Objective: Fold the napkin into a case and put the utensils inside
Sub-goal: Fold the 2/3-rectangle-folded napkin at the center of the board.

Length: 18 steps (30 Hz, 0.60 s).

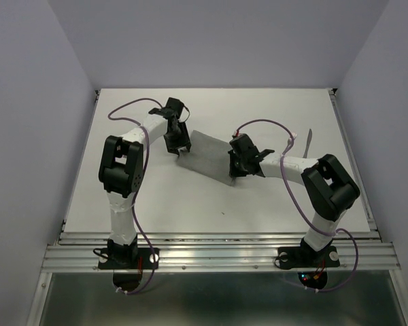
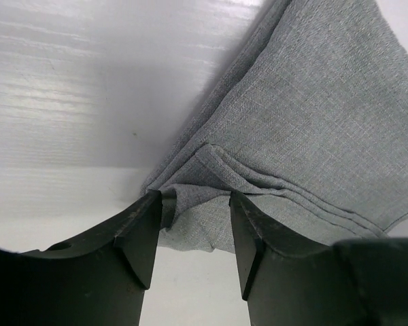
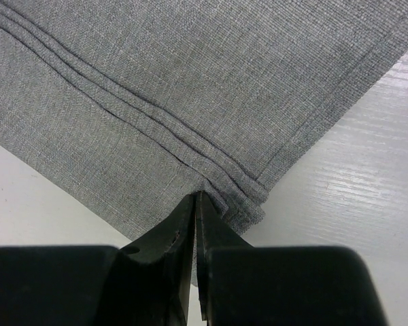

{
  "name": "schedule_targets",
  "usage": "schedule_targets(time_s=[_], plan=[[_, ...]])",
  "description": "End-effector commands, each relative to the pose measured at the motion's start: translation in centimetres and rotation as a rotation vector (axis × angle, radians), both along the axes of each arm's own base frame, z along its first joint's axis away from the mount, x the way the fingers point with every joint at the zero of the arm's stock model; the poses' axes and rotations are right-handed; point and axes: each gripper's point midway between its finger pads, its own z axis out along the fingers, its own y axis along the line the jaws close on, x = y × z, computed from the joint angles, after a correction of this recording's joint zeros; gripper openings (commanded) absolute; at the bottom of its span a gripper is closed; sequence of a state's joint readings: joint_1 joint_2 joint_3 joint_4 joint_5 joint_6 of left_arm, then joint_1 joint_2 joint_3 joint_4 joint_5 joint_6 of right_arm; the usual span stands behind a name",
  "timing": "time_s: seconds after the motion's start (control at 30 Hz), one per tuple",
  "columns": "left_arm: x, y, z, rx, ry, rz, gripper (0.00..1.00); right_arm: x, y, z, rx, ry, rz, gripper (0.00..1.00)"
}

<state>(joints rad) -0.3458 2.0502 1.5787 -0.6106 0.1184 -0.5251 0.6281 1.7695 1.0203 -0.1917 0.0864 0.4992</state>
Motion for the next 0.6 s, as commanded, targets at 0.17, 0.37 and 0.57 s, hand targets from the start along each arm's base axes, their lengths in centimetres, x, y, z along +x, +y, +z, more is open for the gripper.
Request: schedule_targets(time_s=[0.17, 0.37, 0.57], plan=[[2.5, 1.0, 6.5, 0.069, -0.164, -0.014, 0.51, -0.8, -0.9, -1.6, -0.029, 0.034, -0.033, 0.09], [0.5, 2.9, 7.1, 0.129, -0.177, 0.018, 0.39, -0.7, -0.4, -1.2, -0.008, 0.033, -0.031, 0.09], [-2.0, 3.0, 7.0, 0.124, -0.176, 0.035, 0.24, -0.6, -0.3, -0.9, -0.005, 0.029, -0.023, 0.09]])
